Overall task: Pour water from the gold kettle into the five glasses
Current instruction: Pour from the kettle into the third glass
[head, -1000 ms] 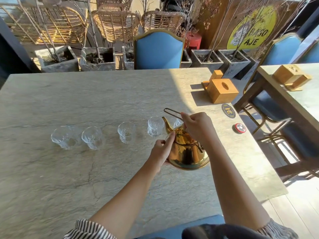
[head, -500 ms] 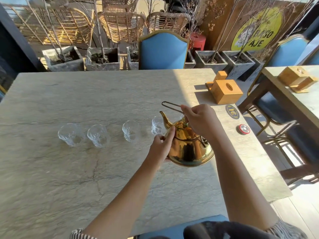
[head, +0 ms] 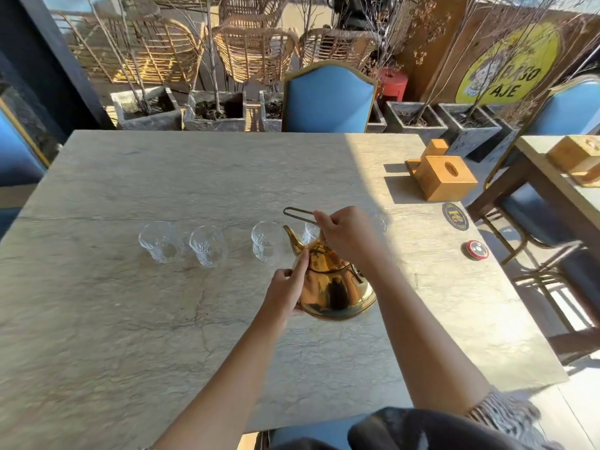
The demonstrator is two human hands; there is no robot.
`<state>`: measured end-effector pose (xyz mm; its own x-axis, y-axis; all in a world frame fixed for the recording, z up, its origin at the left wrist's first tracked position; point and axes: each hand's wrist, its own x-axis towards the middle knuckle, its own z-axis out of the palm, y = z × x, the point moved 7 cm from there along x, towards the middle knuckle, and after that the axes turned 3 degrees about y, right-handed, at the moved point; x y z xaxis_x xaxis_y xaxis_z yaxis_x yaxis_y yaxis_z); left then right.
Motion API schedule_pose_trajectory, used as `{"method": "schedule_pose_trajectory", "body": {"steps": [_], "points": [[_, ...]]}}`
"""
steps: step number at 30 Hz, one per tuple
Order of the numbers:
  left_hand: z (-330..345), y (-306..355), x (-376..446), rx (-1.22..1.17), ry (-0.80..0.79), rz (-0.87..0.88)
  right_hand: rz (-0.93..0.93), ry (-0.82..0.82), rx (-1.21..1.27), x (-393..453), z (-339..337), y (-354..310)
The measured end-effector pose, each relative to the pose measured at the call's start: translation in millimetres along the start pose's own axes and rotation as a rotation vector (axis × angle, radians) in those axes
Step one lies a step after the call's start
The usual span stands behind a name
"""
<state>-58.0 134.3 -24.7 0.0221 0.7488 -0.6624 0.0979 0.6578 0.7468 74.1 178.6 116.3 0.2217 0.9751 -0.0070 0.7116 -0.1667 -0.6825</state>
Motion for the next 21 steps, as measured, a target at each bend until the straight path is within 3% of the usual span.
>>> {"method": "schedule_pose_trajectory", "body": {"steps": [21], "points": [[7.2, -5.2, -3.3, -0.096, -0.079, -0.076, 0.115, -0.114, -0.144, 16.9, 11.8, -22.6]]}}
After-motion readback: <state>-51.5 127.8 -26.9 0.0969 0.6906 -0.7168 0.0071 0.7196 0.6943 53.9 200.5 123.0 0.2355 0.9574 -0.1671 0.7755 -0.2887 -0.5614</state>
